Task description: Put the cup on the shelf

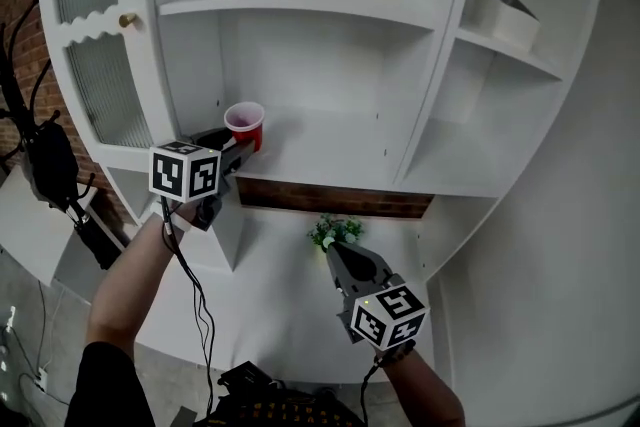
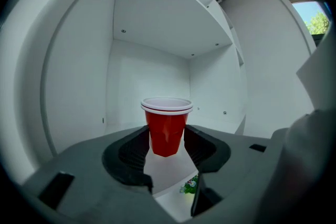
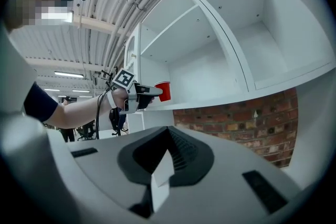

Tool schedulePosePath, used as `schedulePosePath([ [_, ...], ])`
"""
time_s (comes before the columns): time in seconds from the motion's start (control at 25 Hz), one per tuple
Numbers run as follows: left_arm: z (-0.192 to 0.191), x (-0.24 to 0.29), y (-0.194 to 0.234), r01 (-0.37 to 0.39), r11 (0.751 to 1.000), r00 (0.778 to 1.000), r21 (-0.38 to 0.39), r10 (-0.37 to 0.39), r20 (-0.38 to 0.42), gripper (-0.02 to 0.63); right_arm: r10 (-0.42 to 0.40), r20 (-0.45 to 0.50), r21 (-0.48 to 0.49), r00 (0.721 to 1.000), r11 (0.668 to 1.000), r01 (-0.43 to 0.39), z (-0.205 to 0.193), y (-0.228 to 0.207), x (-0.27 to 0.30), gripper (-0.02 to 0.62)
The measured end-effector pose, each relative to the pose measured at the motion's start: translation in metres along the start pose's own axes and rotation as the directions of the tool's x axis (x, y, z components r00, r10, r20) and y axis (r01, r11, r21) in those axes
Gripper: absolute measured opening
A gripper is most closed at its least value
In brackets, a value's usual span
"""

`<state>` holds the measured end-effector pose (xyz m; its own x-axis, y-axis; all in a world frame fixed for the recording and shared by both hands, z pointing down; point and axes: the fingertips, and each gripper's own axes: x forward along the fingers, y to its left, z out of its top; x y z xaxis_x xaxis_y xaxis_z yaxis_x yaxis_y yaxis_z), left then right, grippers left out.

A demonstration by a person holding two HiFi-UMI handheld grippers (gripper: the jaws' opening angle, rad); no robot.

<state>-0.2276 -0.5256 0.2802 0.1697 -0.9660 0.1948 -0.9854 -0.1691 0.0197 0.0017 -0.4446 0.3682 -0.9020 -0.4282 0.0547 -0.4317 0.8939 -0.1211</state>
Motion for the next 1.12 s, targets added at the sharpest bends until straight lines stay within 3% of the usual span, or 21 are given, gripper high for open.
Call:
schedulePosePath([
  [0.16, -0.001, 0.005, 0.012, -0.072, 0.996, 0.997, -0.052, 0.070, -0.028, 0.209, 0.020, -0.001, 0.003, 1.000, 1.000, -0.020, -0.001, -0.009, 0.000, -0.003],
  [0.4, -0.003, 0.013, 0.017, -0.123, 0.991, 0.988, -0.055, 0.117, -0.098, 0.210, 0.054, -0.007, 0.009, 0.999, 0.998, -0.054, -0.003, -0.008, 0.002, -0.003],
  [1.12, -0.009, 0.023, 0.020, -0.173, 0.984, 0.969, -0.031, 0.165, -0.187, 0.210, 0.062, -0.001, 0.016, 0.998, 0.998, -0.062, -0.005, -0.012, -0.001, -0.003],
])
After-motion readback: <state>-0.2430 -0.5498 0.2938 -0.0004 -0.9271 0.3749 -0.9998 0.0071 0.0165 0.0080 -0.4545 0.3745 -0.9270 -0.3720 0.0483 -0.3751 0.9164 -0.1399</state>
